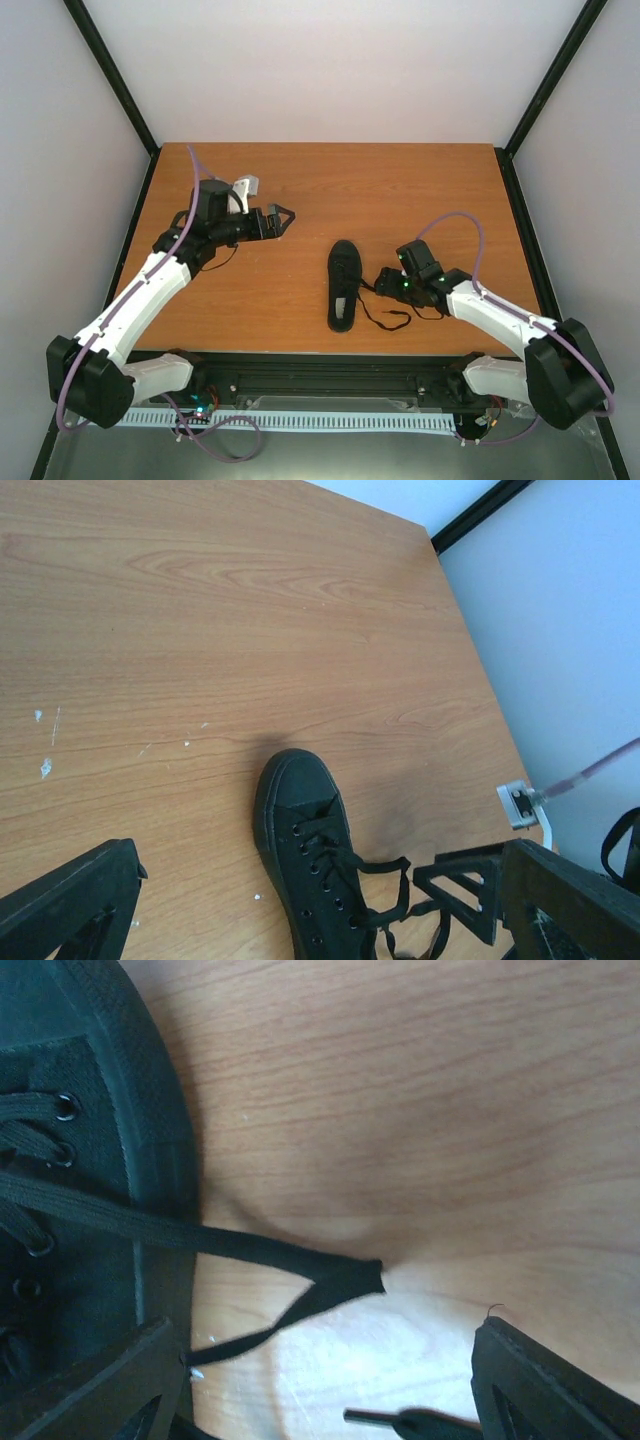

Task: Tie the shoes

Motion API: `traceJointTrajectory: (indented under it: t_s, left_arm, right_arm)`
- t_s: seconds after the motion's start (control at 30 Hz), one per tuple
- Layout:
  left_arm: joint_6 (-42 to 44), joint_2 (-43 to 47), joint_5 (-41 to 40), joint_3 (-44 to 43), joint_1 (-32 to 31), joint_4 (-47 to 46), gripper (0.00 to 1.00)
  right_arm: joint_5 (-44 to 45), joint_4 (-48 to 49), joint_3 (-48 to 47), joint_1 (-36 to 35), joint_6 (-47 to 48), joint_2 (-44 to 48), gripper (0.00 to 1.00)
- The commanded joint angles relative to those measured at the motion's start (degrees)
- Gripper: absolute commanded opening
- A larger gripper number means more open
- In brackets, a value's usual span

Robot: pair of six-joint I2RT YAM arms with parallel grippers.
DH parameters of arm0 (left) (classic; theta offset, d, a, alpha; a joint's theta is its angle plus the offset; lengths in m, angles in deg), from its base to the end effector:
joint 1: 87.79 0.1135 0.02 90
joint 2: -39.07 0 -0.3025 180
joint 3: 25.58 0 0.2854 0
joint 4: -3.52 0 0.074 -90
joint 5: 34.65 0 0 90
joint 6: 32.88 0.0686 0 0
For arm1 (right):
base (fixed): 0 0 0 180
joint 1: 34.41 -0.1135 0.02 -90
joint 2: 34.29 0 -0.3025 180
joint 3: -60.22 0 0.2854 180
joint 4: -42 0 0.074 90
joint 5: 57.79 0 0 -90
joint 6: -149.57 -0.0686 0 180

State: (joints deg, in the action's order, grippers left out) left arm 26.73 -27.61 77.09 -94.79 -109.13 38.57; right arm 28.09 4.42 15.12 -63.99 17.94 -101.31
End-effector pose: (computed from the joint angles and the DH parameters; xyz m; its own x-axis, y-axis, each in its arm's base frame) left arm 0.2716 -0.1334 0.3298 -0.7501 -0.2114 -0.6266 0.2892 0.7472 -0.5983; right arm 0.2054 0.1222 0.1627 -0.9082 0.2464 -0.3382 0.1061 0.9175 0.3834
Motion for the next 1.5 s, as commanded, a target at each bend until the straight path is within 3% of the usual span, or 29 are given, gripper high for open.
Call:
traceJointTrajectory:
  t_s: [0.0,0.17,0.4,0.57,0.8,1.23,1.47]
  left_arm:
    - [2.0,1.7,2.5,0.6,0.3,-0.2,1.00]
    - [3.2,2.8,3.9,2.4,0.3,-1.8,1.00]
    - [3.8,4.2,2.8,4.0,0.3,-1.1,1.00]
    - [4.9,5.0,2.5,4.8,0.3,-0.9,1.00]
    - [4.6,4.3,5.2,8.1,-0.7,-7.7,1.00]
    - [6.5,-11.0,4.1,6.1,-17.5,-29.1,0.92]
    - [4.9,-18.5,1.0,4.6,-21.2,-35.6,0.81]
  right_arm:
    - [-0.9,7.6,-0.2,0.4,-1.1,-3.2,0.80]
    - [-1.9,10.8,0.4,0.3,-2.8,-7.1,0.77]
    - [-2.3,14.7,2.2,0.3,-5.2,-9.7,0.59]
    - [-3.1,16.3,2.5,0.3,-6.2,-11.9,0.41]
    - [-2.5,14.1,-0.4,0.3,-5.2,-10.0,0.03]
    - [-4.2,7.3,-21.2,0.0,0.9,-6.5,0.03]
    - [-6.6,7.7,-24.6,-0.9,-0.2,-6.8,0.03]
